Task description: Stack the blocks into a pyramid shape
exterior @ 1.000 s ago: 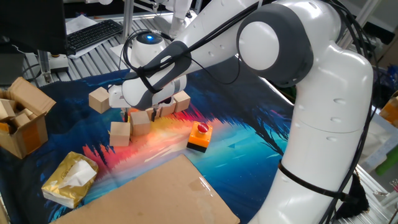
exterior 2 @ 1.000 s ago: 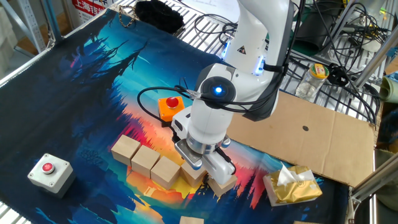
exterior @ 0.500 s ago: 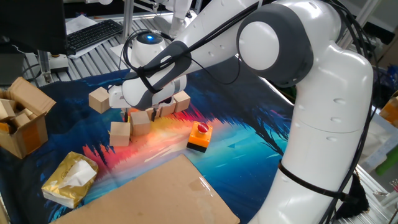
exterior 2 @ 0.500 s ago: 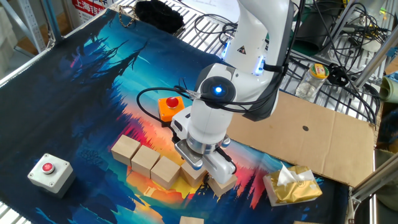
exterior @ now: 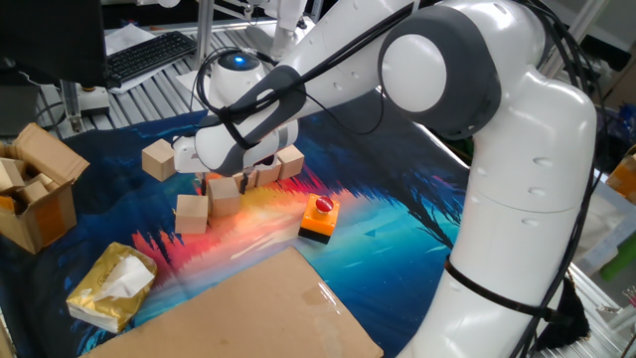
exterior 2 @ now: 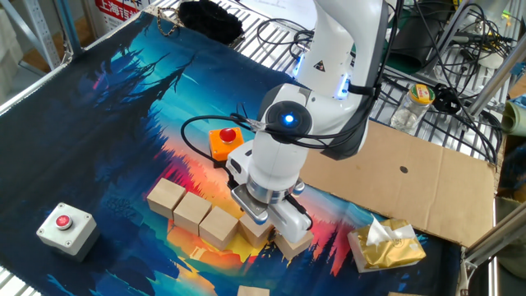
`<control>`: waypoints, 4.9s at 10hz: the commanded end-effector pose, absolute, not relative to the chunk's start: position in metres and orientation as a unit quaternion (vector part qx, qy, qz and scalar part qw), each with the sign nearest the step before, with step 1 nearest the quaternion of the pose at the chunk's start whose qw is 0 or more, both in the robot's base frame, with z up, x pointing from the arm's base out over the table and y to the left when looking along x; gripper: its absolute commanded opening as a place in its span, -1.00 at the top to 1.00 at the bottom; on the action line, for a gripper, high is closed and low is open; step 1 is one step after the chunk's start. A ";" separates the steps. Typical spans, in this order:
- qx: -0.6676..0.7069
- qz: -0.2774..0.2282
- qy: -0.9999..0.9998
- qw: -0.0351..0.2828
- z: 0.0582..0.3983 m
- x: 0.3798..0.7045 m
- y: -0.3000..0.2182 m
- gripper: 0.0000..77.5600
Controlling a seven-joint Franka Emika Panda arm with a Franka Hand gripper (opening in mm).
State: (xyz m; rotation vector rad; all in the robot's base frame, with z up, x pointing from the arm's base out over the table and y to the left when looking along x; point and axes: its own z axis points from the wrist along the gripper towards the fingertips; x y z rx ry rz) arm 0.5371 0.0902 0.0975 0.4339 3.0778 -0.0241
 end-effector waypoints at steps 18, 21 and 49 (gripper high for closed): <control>0.120 0.001 0.993 -0.021 0.234 0.539 0.081 0.97; 0.072 0.002 0.997 -0.021 0.241 0.563 0.054 0.97; -0.019 0.002 1.000 -0.020 0.200 0.613 -0.050 0.97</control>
